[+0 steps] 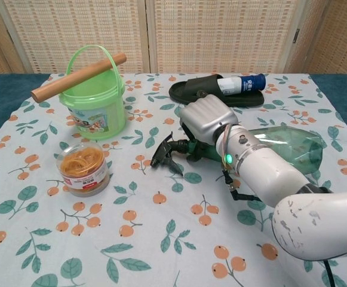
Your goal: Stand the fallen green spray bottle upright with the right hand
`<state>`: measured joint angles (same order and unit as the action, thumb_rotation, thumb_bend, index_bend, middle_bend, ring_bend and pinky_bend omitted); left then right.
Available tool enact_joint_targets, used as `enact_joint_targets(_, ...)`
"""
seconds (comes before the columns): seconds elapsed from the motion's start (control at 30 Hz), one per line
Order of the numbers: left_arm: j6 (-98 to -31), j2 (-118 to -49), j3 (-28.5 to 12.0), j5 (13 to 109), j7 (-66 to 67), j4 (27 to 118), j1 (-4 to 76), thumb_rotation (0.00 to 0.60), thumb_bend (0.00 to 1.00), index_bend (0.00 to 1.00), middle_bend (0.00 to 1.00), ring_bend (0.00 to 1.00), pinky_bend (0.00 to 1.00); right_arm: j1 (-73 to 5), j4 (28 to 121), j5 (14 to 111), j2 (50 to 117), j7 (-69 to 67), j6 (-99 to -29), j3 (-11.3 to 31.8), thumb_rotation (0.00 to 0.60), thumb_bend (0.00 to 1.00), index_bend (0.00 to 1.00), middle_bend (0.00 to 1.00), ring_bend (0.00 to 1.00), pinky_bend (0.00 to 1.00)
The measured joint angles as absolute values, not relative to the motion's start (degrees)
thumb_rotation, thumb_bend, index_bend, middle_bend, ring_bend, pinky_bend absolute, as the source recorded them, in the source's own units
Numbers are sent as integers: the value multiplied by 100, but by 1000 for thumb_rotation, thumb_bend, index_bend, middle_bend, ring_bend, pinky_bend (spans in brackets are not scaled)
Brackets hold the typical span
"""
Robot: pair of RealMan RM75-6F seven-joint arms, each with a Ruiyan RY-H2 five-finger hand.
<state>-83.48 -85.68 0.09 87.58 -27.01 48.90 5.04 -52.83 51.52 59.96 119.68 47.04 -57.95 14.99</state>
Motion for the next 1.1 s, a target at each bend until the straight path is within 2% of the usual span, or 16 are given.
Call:
enact_joint_targets(0.3, -8312, -8576, 9, 8749, -2700, 4873, 513, 600, 291, 0, 0, 0, 0, -5219, 5536, 6173, 11698, 4485, -5925, 1571, 600, 139, 851, 661, 330, 52)
enact_joint_targets(0.7, -8327, -8596, 13, 8751, -2644, 4860, 503, 600, 291, 0, 0, 0, 0, -4888, 7109, 6321, 10853, 4015, -6415, 1809, 600, 147, 861, 667, 341, 53)
enact_joint_targets(0.9, -8345, -8611, 10, 8747, -2611, 4856, 492, 600, 291, 0, 0, 0, 0, -4601, 7364, 6862, 10615, 2827, -6901, 1796, 600, 148, 861, 668, 355, 72)
enact_joint_targets(1.1, -8353, -8624, 33, 8772, -2561, 4856, 488, 600, 291, 0, 0, 0, 0, -4333, 6928, 7580, 10594, 806, -7507, 1686, 600, 149, 854, 668, 355, 73)
